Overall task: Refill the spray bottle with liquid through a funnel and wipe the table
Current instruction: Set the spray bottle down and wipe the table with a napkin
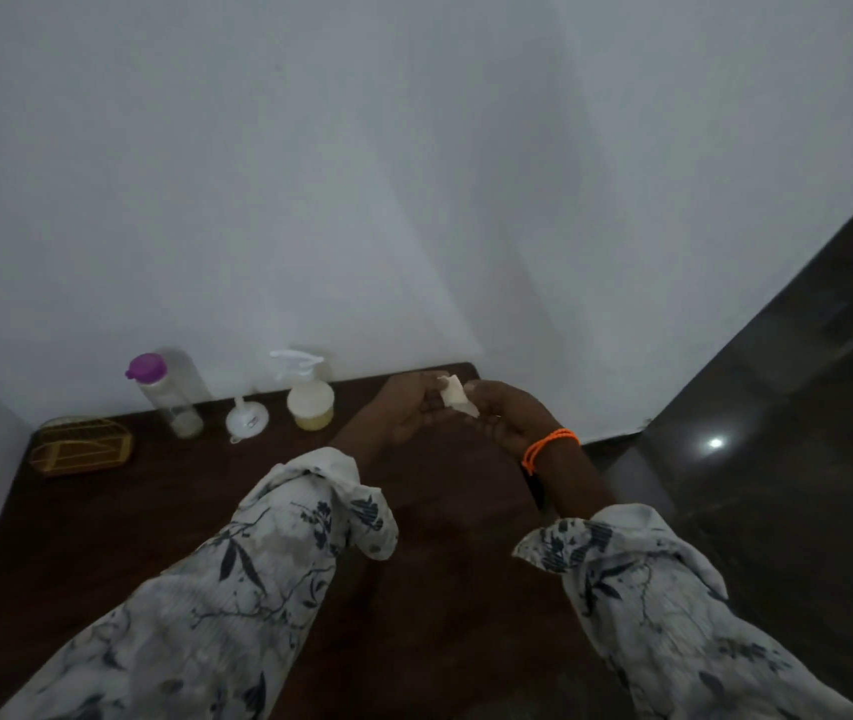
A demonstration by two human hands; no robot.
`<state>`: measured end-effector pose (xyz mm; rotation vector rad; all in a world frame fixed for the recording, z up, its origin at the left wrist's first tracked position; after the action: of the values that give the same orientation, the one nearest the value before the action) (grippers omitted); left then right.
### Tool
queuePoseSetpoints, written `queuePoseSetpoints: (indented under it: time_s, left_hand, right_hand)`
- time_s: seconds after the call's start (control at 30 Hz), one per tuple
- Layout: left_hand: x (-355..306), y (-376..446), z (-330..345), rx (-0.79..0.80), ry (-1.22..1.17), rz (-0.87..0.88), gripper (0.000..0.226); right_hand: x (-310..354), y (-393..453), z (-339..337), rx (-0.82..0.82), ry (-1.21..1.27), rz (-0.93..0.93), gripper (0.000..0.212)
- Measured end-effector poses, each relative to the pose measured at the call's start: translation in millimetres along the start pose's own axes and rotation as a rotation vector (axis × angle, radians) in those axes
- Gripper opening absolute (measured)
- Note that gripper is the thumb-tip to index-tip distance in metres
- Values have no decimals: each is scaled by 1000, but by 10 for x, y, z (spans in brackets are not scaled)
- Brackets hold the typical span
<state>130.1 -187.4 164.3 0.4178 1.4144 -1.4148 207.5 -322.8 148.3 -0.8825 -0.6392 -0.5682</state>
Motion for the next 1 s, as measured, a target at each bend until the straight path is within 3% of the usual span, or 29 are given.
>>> queuePoseSetpoints:
  time_s: [0.27, 0.5, 0.67, 0.83, 1.0]
  left_hand:
    - [-47, 356, 527, -116, 106, -24, 27]
    - [-88, 886, 862, -131, 192, -40, 27]
    - [-45, 1248, 1150, -85, 245, -63, 27]
    - [150, 1600, 1353, -103, 387, -103, 11]
    - [302, 1902, 1556, -133, 437, -108, 21]
  right_hand:
    - [505, 173, -645, -131, -97, -146, 29]
    - [837, 374, -1013, -278, -172, -260, 27]
    - [997, 581, -1350, -416, -347, -293, 26]
    - [1042, 713, -1685, -517, -446, -264, 27]
    - [1128, 859, -1990, -587, -585, -304, 27]
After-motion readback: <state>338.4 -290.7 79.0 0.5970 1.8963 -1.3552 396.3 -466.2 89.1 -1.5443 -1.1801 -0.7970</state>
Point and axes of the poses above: each hand's wrist, its own y-axis towards the middle knuckle, its own z-axis out of the palm, x = y × z, the point moved 6 cm from there along y, towards the middle knuckle, and after that the axes turned 11 degrees about y, right-handed, at the moved point
